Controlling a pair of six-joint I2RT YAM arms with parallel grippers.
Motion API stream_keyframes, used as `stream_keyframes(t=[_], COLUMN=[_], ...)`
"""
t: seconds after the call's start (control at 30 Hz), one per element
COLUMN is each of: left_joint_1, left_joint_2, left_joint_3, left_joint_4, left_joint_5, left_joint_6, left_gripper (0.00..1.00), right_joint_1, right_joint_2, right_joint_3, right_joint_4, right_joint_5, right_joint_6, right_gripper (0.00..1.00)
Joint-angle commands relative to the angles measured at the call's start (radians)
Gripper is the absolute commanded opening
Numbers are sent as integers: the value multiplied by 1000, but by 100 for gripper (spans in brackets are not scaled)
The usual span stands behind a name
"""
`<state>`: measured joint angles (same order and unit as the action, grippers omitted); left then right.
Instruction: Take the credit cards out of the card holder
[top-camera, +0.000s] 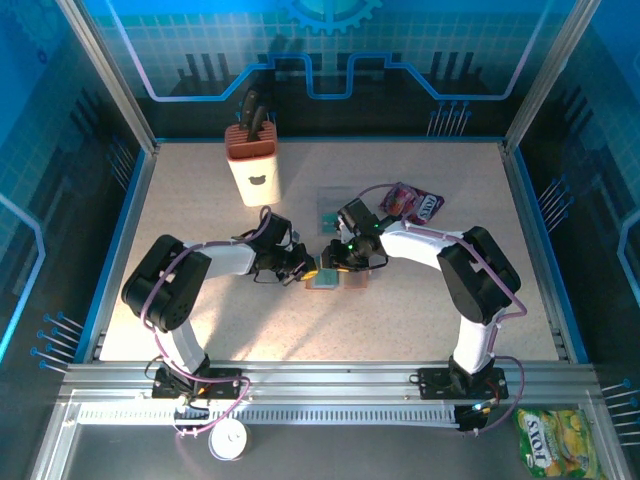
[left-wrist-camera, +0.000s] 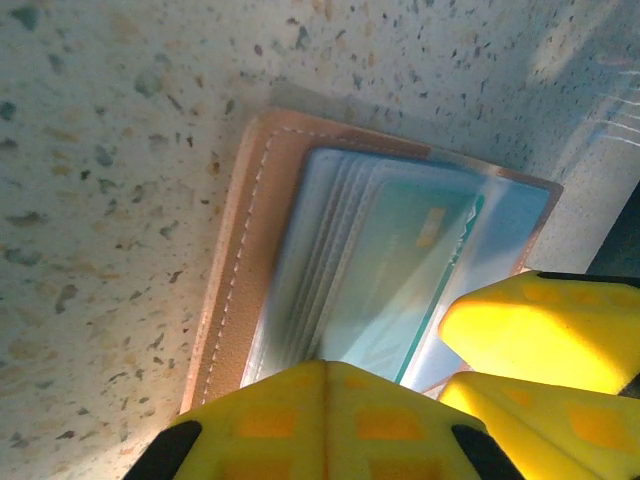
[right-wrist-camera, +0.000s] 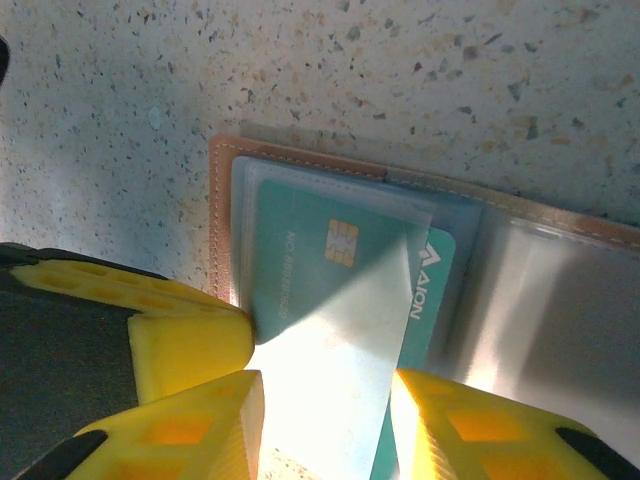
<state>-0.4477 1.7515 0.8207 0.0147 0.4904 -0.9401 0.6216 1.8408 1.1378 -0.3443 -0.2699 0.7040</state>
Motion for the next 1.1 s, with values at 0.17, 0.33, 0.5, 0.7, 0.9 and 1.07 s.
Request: stream_keyframes(t=[0.17,0.33,0.5,0.7,0.9,1.07], left_joint_1=[7,7,7,7,8,7], left_joint_2=[17,18,13,12,12,17], left_joint_3=[-4,-6,-6,-7,0,6], left_joint_4=[-33,-31,-33,-33,-39,-39], left_joint_5=[-20,-20,-25,-24,-23,-20], left_joint_6=[25,22,23,21,22,23], left_gripper=[7,6,6,7,6,6], right_joint_1=[4,4,3,1,1,1], right_joint_2=[32,40,31,15,2,-4], right_joint_3=[-9,-13,-30,-21,-1,9], right_joint_4=[13,13,7,-29,-76,-87], right_joint_5=[-26,-28,-8,30,70,77], right_joint_6=[12,12,10,-10,-41,-51], right_gripper=[39,39,39,39,39,39])
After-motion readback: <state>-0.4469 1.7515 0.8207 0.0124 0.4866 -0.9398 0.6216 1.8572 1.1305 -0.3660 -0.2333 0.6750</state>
